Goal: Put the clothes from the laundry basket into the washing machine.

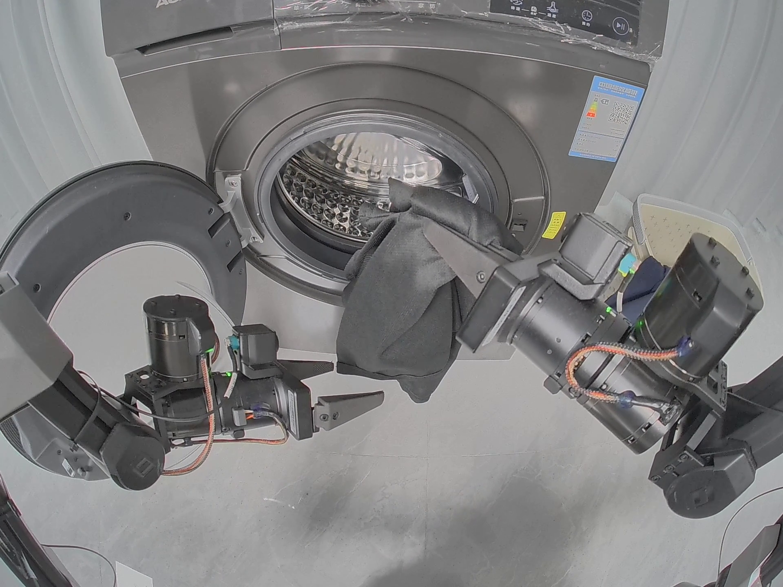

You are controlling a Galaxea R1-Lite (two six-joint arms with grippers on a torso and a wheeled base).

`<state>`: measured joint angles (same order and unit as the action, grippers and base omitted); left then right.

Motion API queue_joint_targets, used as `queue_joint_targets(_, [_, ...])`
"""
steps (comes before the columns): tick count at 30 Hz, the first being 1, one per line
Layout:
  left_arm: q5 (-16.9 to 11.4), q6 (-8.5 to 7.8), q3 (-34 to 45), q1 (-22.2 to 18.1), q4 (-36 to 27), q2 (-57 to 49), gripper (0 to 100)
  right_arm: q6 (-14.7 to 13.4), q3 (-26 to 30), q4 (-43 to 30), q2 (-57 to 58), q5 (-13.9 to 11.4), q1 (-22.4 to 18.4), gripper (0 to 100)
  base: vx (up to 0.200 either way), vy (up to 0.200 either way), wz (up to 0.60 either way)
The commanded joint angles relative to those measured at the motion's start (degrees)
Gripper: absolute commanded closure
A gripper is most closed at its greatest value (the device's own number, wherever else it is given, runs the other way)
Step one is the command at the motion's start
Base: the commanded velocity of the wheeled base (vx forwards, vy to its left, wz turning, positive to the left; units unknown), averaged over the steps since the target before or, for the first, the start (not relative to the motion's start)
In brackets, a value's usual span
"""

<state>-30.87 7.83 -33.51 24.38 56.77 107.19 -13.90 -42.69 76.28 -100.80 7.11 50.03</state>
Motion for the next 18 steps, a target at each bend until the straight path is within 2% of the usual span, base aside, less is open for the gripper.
queue_joint_targets(1, [-0.42,0.17,-1.20,0.23,2.03,2.67,0,0.01,0.50,0.01,0.08,0.01,0.16,100,0.000,0.000,0.00])
queue_joint_targets(7, [-0.33,0.35,-2.26,0.84,6.25,5.04,0,0.01,0.94,0.10,0.17,0.10,0.68,100,0.000,0.000,0.00])
queue_joint_targets(18, [-0.33,1.14,-3.58,2.34,9.67,7.33,0,0.01,0.86,0.19,-0.18,0.10,1.03,100,0.000,0.000,0.00])
